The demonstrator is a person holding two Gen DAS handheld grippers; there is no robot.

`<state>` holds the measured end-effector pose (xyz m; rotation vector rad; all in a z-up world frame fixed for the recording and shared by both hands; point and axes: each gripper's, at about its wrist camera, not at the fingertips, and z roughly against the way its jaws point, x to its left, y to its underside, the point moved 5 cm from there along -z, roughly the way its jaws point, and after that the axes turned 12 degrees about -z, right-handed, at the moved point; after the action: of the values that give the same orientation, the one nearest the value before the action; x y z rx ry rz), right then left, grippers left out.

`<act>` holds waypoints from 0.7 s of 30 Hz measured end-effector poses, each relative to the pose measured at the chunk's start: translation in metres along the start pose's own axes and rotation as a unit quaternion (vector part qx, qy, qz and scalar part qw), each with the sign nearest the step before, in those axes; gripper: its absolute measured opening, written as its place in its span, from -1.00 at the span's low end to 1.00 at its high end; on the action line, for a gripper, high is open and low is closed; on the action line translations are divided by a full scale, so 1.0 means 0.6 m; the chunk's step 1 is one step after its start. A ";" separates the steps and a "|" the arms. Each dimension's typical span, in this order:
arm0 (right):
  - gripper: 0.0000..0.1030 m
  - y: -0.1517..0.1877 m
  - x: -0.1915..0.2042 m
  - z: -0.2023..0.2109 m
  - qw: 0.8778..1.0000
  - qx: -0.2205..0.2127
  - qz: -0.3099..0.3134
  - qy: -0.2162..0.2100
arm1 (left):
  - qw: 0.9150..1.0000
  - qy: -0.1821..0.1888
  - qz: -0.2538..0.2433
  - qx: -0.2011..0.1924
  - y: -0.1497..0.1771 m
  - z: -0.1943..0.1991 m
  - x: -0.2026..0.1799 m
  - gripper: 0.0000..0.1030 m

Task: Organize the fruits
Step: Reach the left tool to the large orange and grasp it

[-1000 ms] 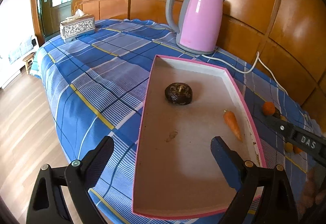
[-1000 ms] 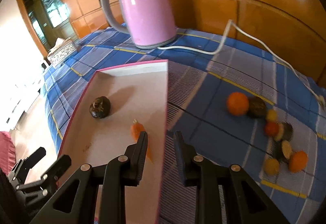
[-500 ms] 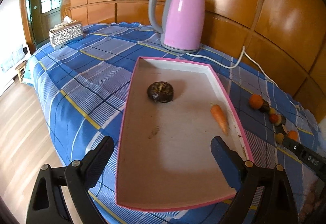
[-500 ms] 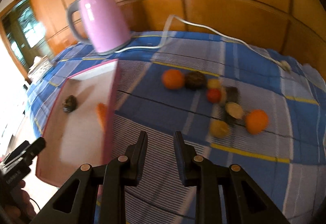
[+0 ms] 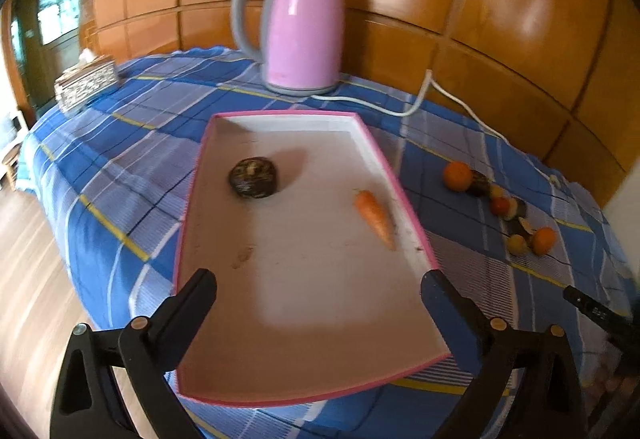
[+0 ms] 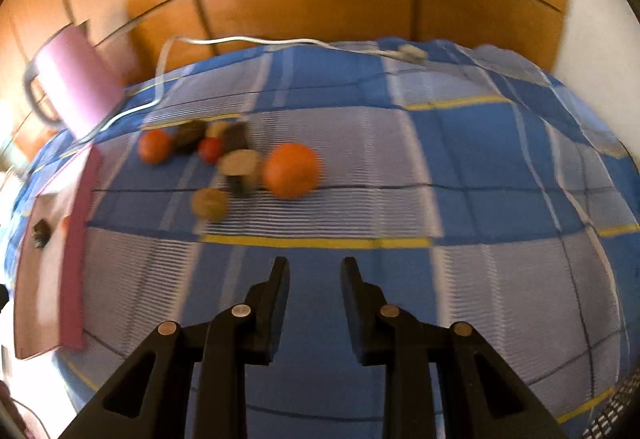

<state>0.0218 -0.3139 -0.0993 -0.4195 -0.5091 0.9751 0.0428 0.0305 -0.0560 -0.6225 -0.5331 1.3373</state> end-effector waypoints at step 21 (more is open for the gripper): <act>-0.42 0.007 -0.062 -0.009 1.000 -0.013 -0.017 0.022 | 0.988 0.045 -0.145 0.007 -0.123 -0.061 -0.149 0.99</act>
<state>0.0047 -0.3443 -0.1139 -0.4535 -0.4872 0.9251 0.1063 -0.0705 -0.0322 -0.5664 -0.5185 1.0336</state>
